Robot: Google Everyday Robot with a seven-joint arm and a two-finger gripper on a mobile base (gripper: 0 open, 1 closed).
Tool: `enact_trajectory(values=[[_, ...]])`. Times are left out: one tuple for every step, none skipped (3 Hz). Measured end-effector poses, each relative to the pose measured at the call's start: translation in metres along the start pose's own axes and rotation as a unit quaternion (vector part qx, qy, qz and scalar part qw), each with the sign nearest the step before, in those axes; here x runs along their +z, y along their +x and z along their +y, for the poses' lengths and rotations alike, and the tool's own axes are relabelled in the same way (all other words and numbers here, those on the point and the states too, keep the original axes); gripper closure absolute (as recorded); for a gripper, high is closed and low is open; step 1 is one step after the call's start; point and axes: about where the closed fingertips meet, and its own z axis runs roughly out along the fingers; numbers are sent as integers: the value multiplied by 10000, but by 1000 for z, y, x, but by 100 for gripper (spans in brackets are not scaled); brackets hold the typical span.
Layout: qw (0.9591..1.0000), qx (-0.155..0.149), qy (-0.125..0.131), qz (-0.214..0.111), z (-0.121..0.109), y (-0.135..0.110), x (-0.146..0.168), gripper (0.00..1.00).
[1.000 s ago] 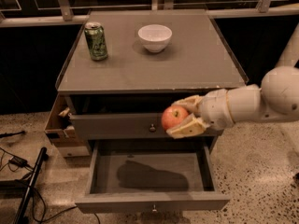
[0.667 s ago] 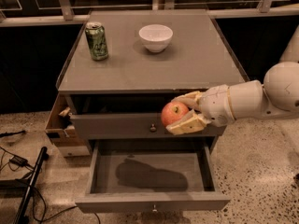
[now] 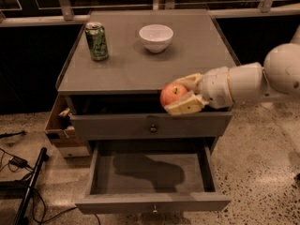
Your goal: Pick apple from middle drawer and place on counter
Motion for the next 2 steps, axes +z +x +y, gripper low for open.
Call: enact_trajectory(values=[[9997,-136,185,-124,-47,-20,9,100],[9990,-252,314,-206,-92,-36,25,100]])
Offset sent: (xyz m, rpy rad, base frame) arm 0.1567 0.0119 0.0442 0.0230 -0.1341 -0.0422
